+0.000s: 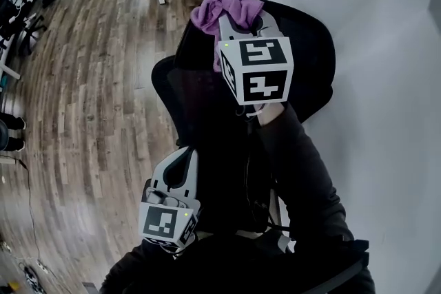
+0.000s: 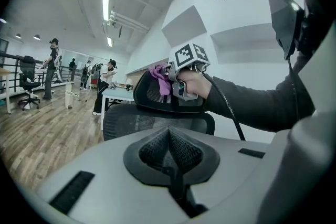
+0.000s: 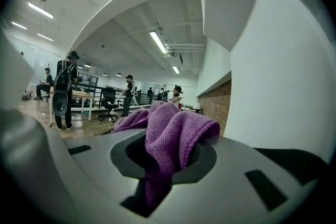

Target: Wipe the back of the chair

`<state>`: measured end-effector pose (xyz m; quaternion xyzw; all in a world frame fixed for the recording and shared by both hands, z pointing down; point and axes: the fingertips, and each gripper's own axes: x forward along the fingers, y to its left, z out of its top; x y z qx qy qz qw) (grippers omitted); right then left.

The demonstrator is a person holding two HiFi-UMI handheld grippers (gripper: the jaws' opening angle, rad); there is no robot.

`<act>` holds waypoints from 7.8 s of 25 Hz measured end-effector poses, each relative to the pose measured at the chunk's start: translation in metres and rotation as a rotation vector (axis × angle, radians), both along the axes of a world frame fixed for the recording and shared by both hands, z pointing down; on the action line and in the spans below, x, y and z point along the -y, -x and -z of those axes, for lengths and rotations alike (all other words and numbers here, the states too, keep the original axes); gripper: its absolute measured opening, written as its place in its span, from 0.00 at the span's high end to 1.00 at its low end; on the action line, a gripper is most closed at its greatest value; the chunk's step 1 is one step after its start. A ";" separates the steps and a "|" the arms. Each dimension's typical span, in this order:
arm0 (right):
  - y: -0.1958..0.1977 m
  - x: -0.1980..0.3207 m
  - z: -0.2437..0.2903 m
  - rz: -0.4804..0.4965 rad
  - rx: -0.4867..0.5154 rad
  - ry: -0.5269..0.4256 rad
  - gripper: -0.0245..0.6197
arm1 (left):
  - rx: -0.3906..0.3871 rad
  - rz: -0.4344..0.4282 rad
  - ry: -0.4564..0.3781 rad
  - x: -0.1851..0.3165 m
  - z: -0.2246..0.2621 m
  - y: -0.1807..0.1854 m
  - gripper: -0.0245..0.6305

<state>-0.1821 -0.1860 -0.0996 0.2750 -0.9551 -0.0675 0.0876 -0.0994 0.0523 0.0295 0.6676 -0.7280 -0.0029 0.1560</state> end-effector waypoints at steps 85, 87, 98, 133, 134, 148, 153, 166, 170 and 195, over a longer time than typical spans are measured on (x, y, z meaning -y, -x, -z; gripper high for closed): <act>-0.053 0.020 -0.006 -0.198 -0.122 0.059 0.85 | -0.012 -0.017 -0.024 -0.036 0.023 -0.017 0.96; -0.043 0.012 -0.009 -0.178 -0.115 0.059 0.85 | -0.011 0.005 -0.010 -0.043 0.019 -0.011 0.96; -0.003 -0.011 0.000 -0.088 -0.076 0.068 0.85 | -0.007 0.072 -0.021 -0.058 0.023 0.007 0.96; 0.008 -0.068 -0.017 0.022 -0.097 0.048 0.86 | -0.011 0.060 -0.037 -0.070 0.025 -0.005 0.96; 0.008 -0.067 -0.018 0.023 -0.097 0.048 0.86 | -0.011 0.057 -0.037 -0.070 0.024 -0.006 0.96; -0.018 -0.042 -0.028 -0.027 -0.111 0.071 0.86 | -0.004 0.028 -0.028 -0.067 0.020 -0.011 0.96; -0.035 -0.028 -0.028 -0.056 -0.110 0.081 0.86 | -0.001 0.002 -0.029 -0.060 0.024 -0.018 0.96; -0.079 0.003 -0.030 -0.139 -0.113 0.073 0.86 | -0.032 -0.042 -0.024 -0.036 0.023 -0.041 0.96; -0.091 0.012 -0.026 -0.162 -0.110 0.068 0.86 | -0.006 -0.067 -0.025 -0.030 0.021 -0.046 0.96; -0.187 0.037 -0.004 -0.338 -0.114 0.023 0.86 | 0.006 -0.189 -0.031 -0.013 0.021 -0.091 0.96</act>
